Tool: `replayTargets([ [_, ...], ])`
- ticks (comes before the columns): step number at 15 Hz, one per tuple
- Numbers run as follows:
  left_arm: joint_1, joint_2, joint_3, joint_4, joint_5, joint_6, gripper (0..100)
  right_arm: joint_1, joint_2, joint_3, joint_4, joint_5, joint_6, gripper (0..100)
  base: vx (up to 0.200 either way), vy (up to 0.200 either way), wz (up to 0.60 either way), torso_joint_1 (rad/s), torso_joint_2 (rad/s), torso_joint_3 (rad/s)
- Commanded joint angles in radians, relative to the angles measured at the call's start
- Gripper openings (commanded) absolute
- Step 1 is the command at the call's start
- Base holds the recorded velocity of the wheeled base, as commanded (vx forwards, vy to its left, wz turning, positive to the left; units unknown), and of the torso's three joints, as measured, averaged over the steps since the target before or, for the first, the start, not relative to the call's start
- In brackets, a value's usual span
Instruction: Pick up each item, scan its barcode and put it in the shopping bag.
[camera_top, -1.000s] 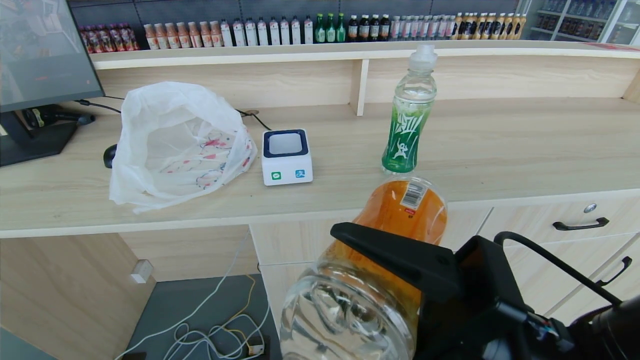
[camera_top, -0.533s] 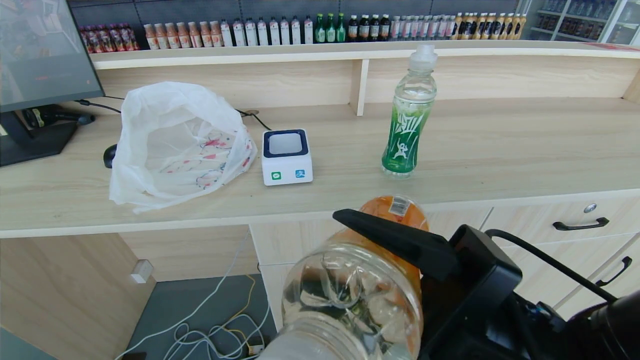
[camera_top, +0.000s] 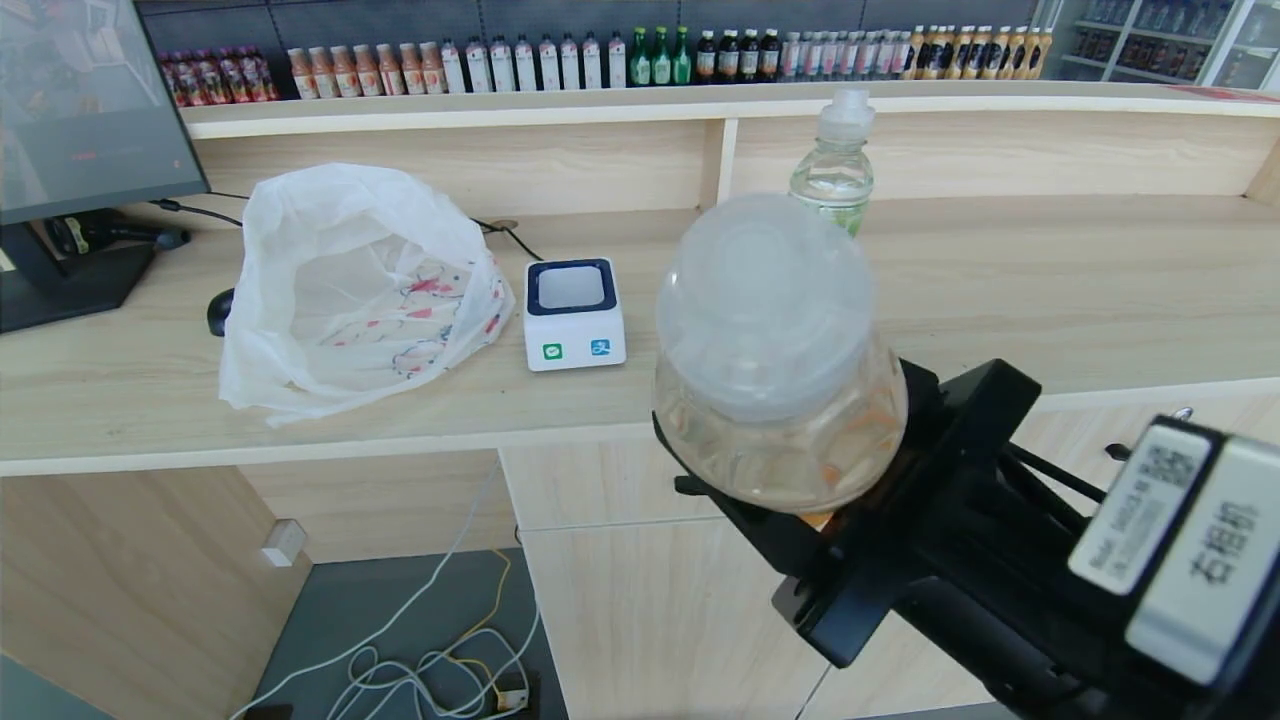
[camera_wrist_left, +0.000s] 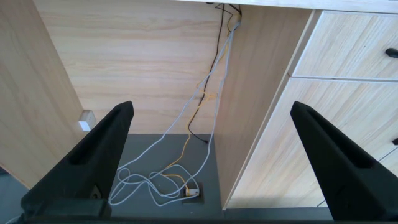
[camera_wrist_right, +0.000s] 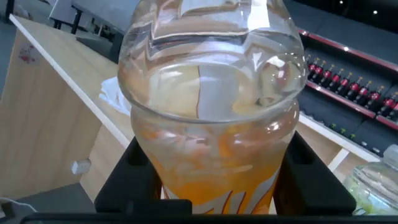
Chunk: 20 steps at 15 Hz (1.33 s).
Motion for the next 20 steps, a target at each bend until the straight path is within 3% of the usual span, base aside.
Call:
replayTargets([
  [1, 0.000, 0.000, 0.000, 0.000, 0.000, 0.000, 100, -0.030, -0.003, -0.033, -0.001, -0.038, 0.095, 0, 0.000, 0.000, 0.00, 0.000, 0.00, 0.000],
  [4, 0.000, 0.001, 0.000, 0.000, 0.000, 0.000, 100, -0.070, -0.006, -0.064, 0.022, -0.087, 0.283, 0, 0.000, 0.000, 0.00, 0.000, 0.00, 0.000],
  [9, 0.000, 0.000, 0.000, 0.000, 0.000, 0.000, 100, -0.256, -0.004, -0.131, 0.183, -0.081, 0.566, 0, 0.000, 0.000, 0.00, 0.000, 0.00, 0.000],
  [14, 0.000, 0.000, 0.000, 0.000, 0.001, 0.000, 100, -0.323, -0.001, -0.288, 0.320, -0.080, 0.661, 0, 0.000, 0.000, 0.00, 0.000, 0.00, 0.000],
  [20, 0.000, 0.001, 0.000, 0.000, 0.000, 0.000, 100, -0.329, 0.023, -0.269, 0.242, -0.098, 0.735, 0, 0.000, 0.000, 0.00, 0.000, 0.00, 0.000],
])
